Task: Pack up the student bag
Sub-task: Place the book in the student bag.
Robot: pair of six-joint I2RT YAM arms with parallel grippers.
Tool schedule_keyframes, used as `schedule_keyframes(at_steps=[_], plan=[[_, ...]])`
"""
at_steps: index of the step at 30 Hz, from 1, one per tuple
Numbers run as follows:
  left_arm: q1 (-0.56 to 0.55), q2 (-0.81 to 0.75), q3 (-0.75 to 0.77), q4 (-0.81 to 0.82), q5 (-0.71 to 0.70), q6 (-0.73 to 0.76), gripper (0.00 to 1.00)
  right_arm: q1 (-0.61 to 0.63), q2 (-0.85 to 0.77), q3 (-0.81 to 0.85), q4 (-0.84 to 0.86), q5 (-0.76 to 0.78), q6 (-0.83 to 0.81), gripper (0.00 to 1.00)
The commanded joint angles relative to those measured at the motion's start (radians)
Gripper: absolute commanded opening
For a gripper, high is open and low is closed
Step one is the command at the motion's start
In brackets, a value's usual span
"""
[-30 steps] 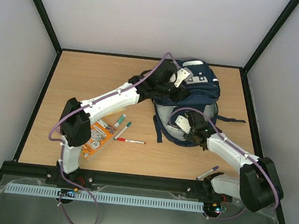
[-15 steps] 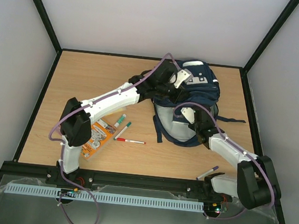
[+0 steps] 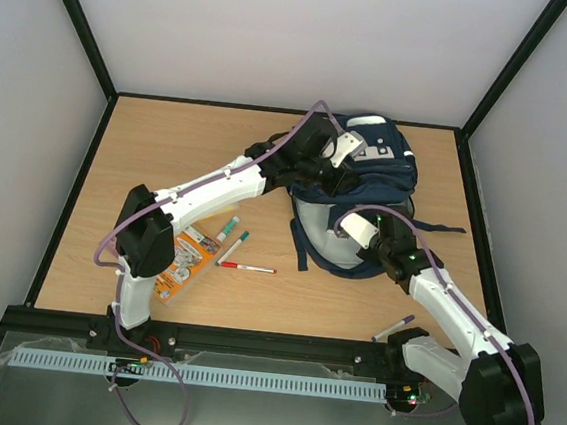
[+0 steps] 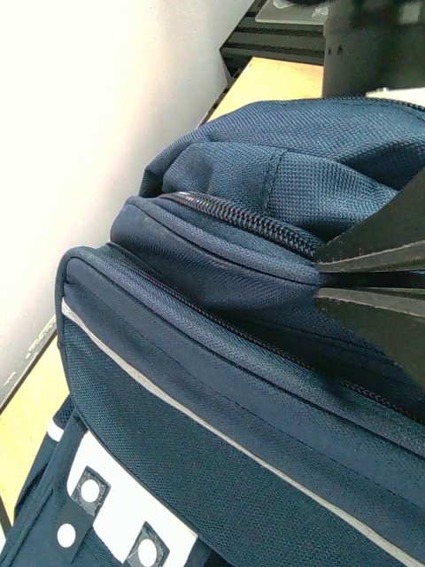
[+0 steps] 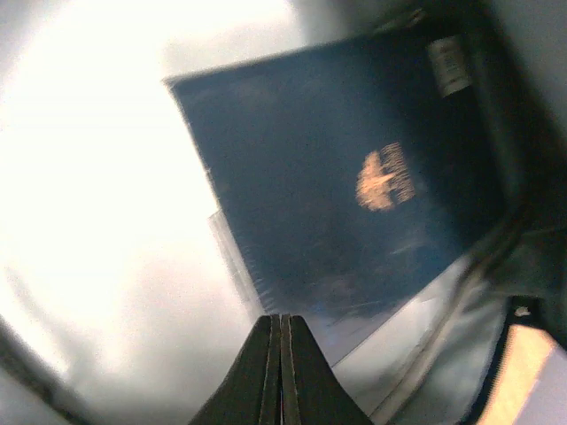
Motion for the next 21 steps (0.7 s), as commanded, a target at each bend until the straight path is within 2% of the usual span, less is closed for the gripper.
schedule_keyframes(at_steps=[1,8,17,21], plan=[[-0.002,-0.018,0.06,0.043,0.052,0.004,0.04,-0.002,0.051,-0.023,-0.146,0.014,-0.014,0.01],[-0.002,-0.012,0.063,0.04,0.063,0.001,0.04,-0.02,0.173,-0.027,-0.059,0.068,0.005,0.01],[-0.001,-0.004,0.065,0.041,0.082,-0.003,0.04,-0.053,0.369,0.021,0.209,0.17,0.032,0.01],[-0.002,0.0,0.065,0.04,0.087,-0.004,0.04,-0.054,0.451,0.078,0.274,0.195,0.069,0.01]])
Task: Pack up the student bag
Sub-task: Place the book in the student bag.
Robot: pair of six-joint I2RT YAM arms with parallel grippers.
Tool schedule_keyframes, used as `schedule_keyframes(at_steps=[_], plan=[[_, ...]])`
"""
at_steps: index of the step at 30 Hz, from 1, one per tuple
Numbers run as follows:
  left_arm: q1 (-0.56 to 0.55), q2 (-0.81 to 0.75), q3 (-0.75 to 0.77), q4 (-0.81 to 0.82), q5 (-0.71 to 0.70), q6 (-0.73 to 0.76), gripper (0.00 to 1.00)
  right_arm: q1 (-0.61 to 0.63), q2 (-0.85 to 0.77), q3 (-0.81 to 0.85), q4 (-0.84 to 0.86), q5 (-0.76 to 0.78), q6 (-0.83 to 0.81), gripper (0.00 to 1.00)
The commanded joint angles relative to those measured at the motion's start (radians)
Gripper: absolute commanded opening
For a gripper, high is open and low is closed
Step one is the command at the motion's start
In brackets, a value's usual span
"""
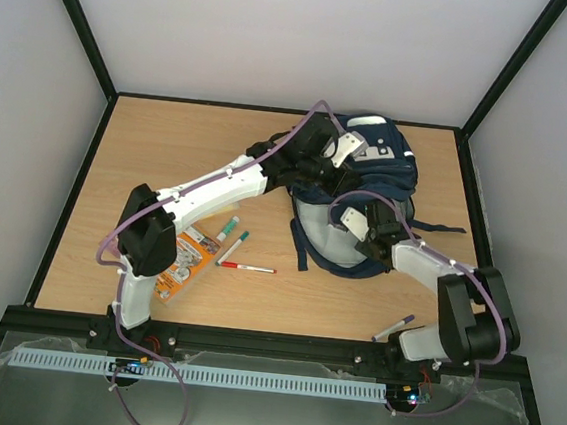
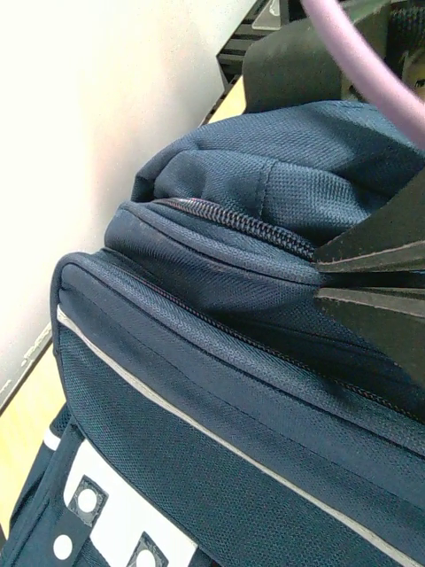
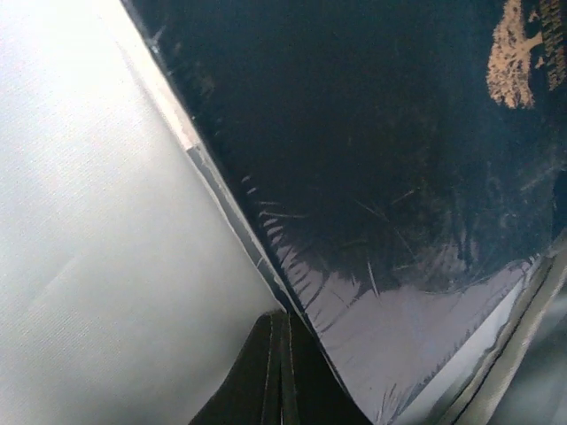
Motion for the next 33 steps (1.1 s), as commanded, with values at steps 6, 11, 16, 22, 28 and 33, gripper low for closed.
schedule_keyframes(at_steps=[6,11,16,22,28,33], plan=[[-0.004,-0.01,0.049,0.046,0.069,-0.005,0.05,-0.005,0.155,0.072,0.263,0.091,0.084,0.01],[-0.006,-0.009,0.05,0.039,0.065,-0.002,0.05,-0.006,0.173,0.029,0.403,0.141,0.104,0.01],[-0.005,-0.005,0.05,0.038,0.061,-0.002,0.05,-0.006,0.107,0.028,0.285,0.083,0.135,0.04],[-0.004,0.005,0.055,0.031,0.048,0.002,0.05,-0.005,-0.148,0.034,-0.149,-0.218,0.169,0.12],[0.012,0.03,0.084,0.007,0.027,0.013,0.05,-0.004,-0.43,0.049,-0.518,-0.551,0.203,0.27],[0.031,0.071,0.101,-0.007,0.033,0.005,0.04,-0.004,-0.523,0.129,-0.599,-0.786,0.393,0.6]])
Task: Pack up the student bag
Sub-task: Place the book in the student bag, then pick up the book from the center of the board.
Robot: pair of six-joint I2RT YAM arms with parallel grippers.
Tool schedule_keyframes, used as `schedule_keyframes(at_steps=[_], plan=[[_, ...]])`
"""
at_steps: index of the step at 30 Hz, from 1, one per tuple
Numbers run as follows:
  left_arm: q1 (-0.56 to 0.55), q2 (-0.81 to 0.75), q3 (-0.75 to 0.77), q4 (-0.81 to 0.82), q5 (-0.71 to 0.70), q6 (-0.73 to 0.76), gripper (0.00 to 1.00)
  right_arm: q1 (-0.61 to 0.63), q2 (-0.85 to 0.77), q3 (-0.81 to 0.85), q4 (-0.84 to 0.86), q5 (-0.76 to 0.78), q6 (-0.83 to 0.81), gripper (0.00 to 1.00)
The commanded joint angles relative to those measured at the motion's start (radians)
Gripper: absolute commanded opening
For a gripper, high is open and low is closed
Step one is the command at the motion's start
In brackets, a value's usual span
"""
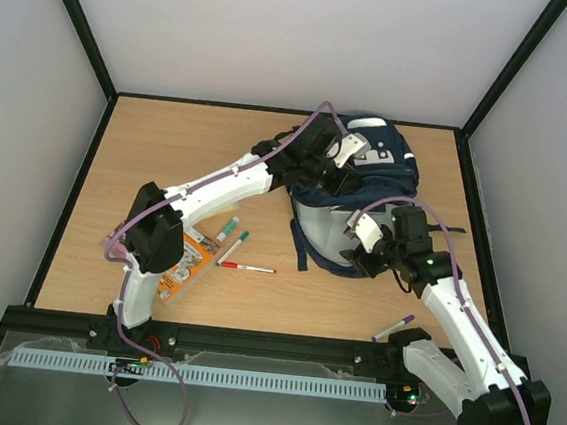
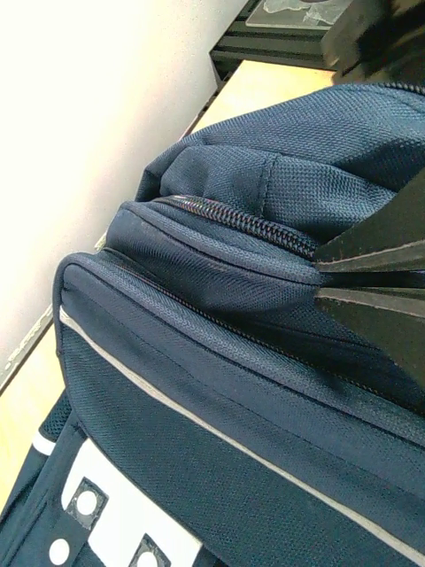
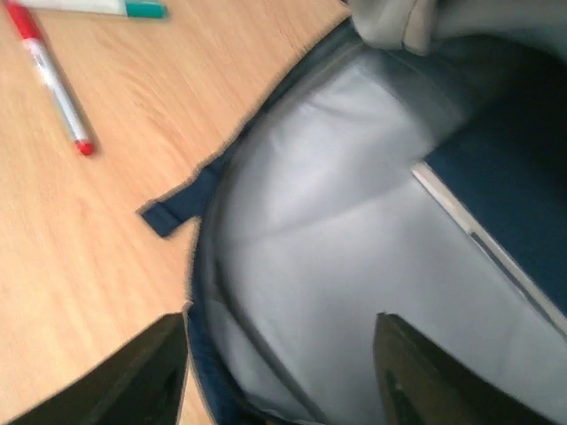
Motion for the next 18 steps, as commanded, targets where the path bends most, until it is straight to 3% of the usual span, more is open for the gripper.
schedule_keyframes(at_steps=[1,8,14,16,18], plan=[[0.018,0.041,0.058,0.019,0.019,-0.003,0.04,-0.001,-0.057,0.074,-0.15,-0.287,0.209,0.68],[0.019,0.062,-0.024,0.034,-0.003,-0.025,0.04,-0.003,-0.099,0.098,-0.098,-0.481,0.378,0.8],[0.018,0.121,-0.08,0.064,0.008,-0.054,0.05,-0.007,-0.15,0.083,-0.059,-0.391,0.431,0.86],[0.017,0.139,-0.097,0.084,0.009,-0.062,0.05,-0.009,-0.189,0.073,-0.014,-0.303,0.461,0.86],[0.017,0.152,-0.121,0.106,0.01,-0.068,0.06,-0.013,-0.236,0.054,0.036,-0.173,0.492,0.93]])
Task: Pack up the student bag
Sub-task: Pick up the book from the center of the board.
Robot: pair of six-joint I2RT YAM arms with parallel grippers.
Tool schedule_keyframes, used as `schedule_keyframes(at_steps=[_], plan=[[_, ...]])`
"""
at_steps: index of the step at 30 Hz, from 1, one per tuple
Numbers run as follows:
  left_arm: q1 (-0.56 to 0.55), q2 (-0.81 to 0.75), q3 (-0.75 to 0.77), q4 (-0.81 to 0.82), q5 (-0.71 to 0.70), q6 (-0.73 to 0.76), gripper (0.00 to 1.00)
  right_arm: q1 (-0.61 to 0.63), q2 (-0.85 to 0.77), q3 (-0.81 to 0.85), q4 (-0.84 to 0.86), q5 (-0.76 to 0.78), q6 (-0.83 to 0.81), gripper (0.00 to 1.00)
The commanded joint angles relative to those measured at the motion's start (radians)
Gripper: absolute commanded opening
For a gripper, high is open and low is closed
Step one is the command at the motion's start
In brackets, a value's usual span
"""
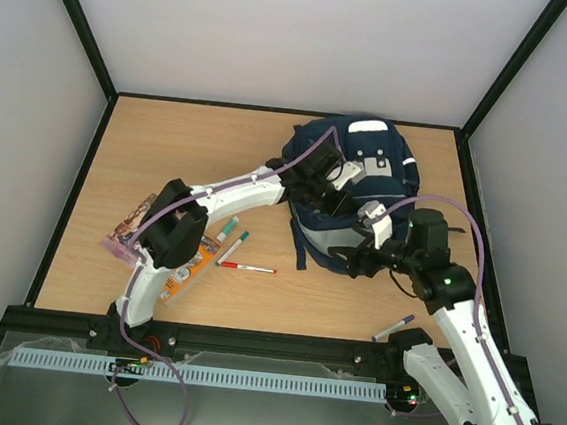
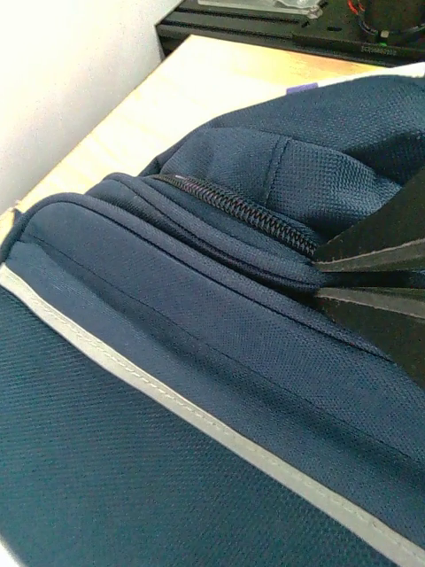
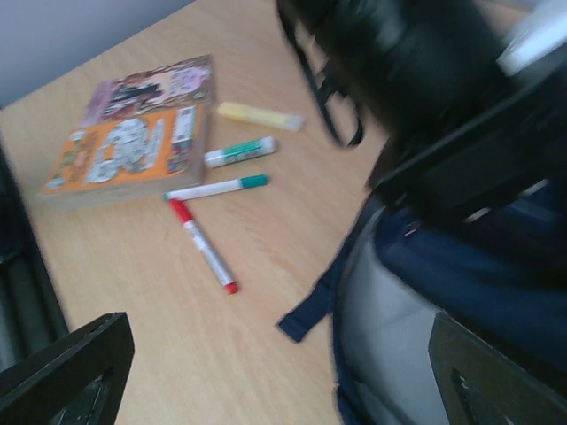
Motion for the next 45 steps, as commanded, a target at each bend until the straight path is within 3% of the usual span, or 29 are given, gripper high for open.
schedule_keyframes(at_steps=[1,5,13,15,21,26,32,37,42,45], plan=[[0.015,0.053,-0.047,0.076,-0.041,-0.03,0.06,-0.013,-0.095,-0.035,0.103,0.216,0.095,0.96],[0.008,0.086,-0.061,0.076,-0.037,-0.04,0.15,-0.035,-0.113,-0.04,0.109,0.285,0.115,0.98],[0.0,-0.055,-0.159,0.033,-0.132,-0.045,0.62,-0.053,-0.027,-0.033,0.112,0.382,0.131,0.97],[0.0,-0.139,-0.234,0.033,-0.177,-0.051,0.68,-0.058,-0.007,-0.033,0.115,0.405,0.133,0.97],[0.02,-0.384,-0.488,0.016,-0.332,-0.105,0.78,-0.058,0.073,-0.009,0.112,0.391,0.131,0.97],[0.08,-0.569,-0.669,-0.043,-0.486,-0.224,0.85,-0.058,0.168,0.077,0.095,0.266,0.16,0.97],[0.259,-0.799,-0.859,-0.146,-0.539,-0.429,0.91,-0.059,0.22,0.067,0.145,0.167,0.162,1.0],[0.443,-0.984,-1.026,-0.193,-0.454,-0.535,0.99,-0.057,0.185,0.018,0.126,0.167,0.143,1.0],[0.548,-1.056,-1.075,-0.288,-0.483,-0.528,0.99,-0.058,0.16,0.011,0.12,0.158,0.13,1.0],[0.696,-1.047,-1.086,-0.357,-0.482,-0.503,0.99,-0.058,0.157,0.015,0.111,0.154,0.123,1.0]])
